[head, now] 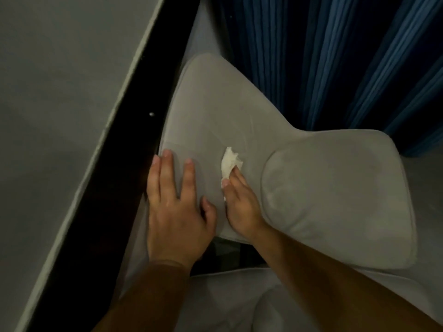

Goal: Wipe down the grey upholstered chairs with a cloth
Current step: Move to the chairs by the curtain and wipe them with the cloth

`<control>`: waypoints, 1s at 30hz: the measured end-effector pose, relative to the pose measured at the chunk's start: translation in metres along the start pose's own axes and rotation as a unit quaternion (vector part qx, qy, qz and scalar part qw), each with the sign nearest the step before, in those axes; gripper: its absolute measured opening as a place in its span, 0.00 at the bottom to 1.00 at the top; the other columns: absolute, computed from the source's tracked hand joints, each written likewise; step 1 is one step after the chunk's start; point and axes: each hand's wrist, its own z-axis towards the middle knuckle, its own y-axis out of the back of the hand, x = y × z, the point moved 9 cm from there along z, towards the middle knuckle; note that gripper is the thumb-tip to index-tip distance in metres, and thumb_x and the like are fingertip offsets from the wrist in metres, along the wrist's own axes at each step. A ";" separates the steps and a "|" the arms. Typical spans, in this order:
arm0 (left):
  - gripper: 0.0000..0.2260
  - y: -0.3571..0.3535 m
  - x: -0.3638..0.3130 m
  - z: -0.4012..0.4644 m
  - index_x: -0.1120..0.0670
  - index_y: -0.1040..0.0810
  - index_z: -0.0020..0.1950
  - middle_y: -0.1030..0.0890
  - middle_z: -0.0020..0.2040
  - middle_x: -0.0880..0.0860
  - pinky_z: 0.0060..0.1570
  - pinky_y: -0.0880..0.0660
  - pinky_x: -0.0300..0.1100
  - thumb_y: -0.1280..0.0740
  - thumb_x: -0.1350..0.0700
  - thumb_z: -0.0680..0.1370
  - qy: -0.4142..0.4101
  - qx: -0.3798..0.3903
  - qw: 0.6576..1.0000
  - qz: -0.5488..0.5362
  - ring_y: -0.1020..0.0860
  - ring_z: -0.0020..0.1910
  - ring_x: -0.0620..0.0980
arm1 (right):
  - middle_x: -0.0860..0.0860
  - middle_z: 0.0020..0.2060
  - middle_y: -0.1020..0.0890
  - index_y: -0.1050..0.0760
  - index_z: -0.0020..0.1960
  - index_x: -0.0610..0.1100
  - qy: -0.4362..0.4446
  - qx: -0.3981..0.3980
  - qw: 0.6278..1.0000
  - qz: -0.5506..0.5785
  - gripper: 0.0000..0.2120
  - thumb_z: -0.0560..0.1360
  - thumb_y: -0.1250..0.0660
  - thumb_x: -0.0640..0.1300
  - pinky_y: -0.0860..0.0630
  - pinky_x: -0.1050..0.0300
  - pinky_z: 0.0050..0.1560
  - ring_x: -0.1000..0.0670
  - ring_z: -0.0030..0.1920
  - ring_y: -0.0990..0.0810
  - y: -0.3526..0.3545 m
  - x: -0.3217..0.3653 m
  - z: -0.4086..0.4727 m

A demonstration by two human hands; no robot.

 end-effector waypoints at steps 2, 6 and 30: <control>0.28 0.000 -0.002 0.000 0.62 0.27 0.73 0.39 0.78 0.69 0.80 0.52 0.53 0.34 0.53 0.73 -0.005 -0.005 1.000 -0.005 0.45 0.78 0.67 | 0.53 0.76 0.37 0.42 0.78 0.50 -0.032 0.000 0.997 -0.070 0.25 0.83 0.51 0.55 0.50 0.68 0.73 0.54 0.75 0.38 0.007 -0.017 0.009; 0.24 0.002 -0.003 -0.002 0.59 0.22 0.69 0.37 0.77 0.69 0.78 0.47 0.57 0.34 0.55 0.73 -0.017 -0.025 0.999 -0.028 0.43 0.77 0.69 | 0.45 0.47 0.16 0.21 0.52 0.45 -0.211 -0.073 0.973 -0.058 0.19 0.83 0.48 0.53 0.25 0.53 0.54 0.45 0.51 0.19 0.057 -0.046 0.006; 0.19 -0.003 -0.005 -0.002 0.57 0.17 0.62 0.35 0.76 0.69 0.77 0.42 0.59 0.33 0.55 0.72 -0.024 -0.048 0.998 -0.029 0.41 0.76 0.70 | 0.44 0.58 0.18 0.20 0.59 0.44 -0.203 -0.111 0.973 0.013 0.13 0.82 0.40 0.47 0.28 0.53 0.63 0.44 0.61 0.22 0.067 -0.073 -0.030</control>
